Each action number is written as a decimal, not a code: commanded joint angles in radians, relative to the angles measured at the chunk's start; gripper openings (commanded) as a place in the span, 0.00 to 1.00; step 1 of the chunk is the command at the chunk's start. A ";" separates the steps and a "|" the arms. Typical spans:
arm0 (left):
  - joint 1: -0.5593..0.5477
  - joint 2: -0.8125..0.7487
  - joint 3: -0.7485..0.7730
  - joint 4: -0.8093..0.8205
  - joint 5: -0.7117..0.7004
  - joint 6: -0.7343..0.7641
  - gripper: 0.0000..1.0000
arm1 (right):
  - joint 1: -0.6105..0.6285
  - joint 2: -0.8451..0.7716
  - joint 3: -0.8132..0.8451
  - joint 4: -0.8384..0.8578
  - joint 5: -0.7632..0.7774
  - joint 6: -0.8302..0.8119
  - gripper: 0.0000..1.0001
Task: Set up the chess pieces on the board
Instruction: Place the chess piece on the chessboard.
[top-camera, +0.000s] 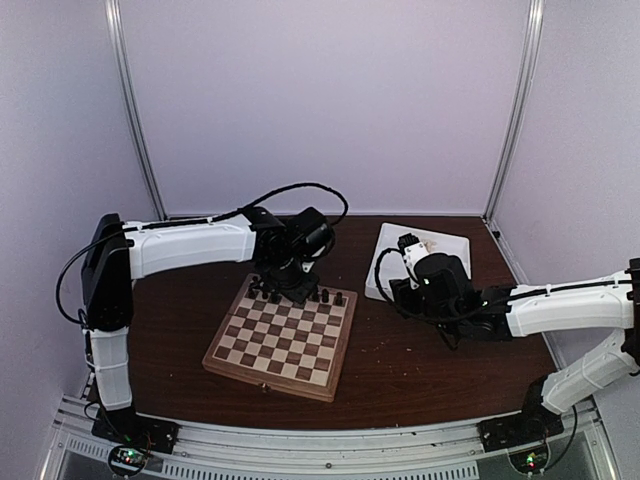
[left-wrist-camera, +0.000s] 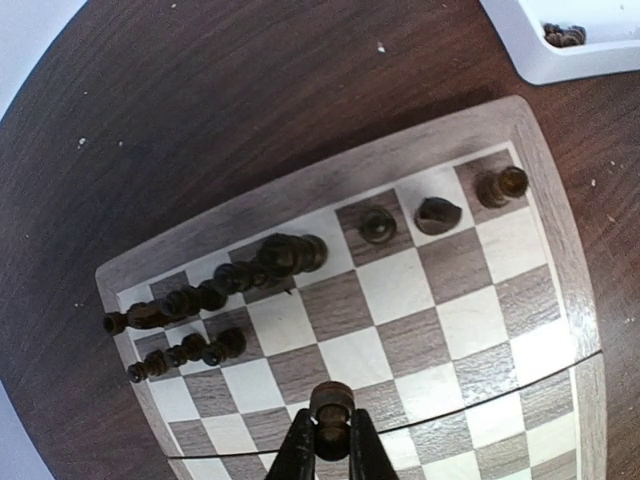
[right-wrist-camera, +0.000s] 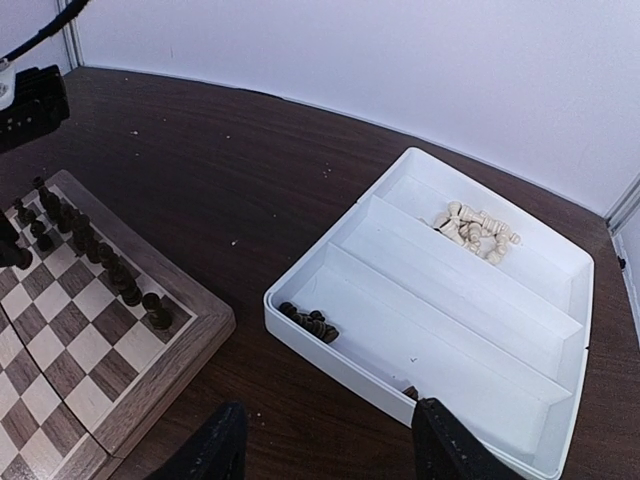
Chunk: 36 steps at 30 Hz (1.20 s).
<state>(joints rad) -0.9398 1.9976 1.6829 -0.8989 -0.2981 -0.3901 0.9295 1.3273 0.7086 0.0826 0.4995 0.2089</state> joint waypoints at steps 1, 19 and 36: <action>0.041 0.006 0.040 -0.009 -0.015 0.039 0.05 | -0.008 -0.030 -0.002 -0.020 0.030 -0.002 0.58; 0.114 0.047 0.043 0.040 0.056 0.055 0.06 | -0.014 -0.039 0.009 -0.038 0.031 -0.013 0.59; 0.126 0.096 0.005 0.065 0.068 0.050 0.06 | -0.018 -0.031 0.005 -0.038 0.029 -0.006 0.58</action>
<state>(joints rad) -0.8227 2.0800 1.7020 -0.8616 -0.2386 -0.3458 0.9176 1.3113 0.7086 0.0547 0.5003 0.2058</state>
